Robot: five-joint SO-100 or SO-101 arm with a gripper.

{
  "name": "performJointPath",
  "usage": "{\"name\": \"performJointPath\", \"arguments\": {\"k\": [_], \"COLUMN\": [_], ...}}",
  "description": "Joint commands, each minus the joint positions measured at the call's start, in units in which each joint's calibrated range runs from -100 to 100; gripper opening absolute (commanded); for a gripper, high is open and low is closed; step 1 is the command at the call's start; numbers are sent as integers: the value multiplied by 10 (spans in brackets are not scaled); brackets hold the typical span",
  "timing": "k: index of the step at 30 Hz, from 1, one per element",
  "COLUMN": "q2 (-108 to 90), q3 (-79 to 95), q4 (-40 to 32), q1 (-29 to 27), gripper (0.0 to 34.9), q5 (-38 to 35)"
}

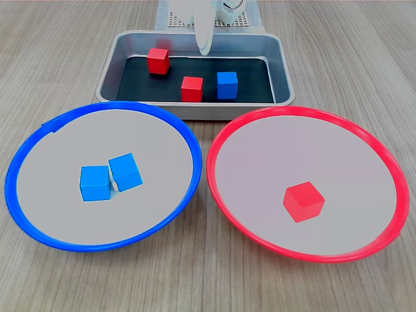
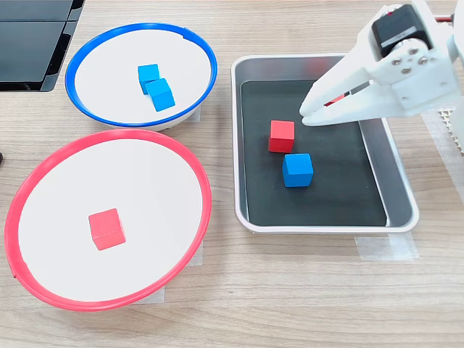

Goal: Resolve any anomalies and move all blocks to matching dishes

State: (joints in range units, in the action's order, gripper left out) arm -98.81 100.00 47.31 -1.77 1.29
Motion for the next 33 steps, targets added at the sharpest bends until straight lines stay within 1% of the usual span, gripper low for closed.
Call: {"name": "performJointPath", "arguments": {"k": [1, 30, 33], "q2": [-3, -3, 47], "q3": [0, 0, -30], "q4": [1, 1, 23], "q1": [1, 2, 19], "gripper": [3, 3, 3], "q5": [-2, -4, -8]}}
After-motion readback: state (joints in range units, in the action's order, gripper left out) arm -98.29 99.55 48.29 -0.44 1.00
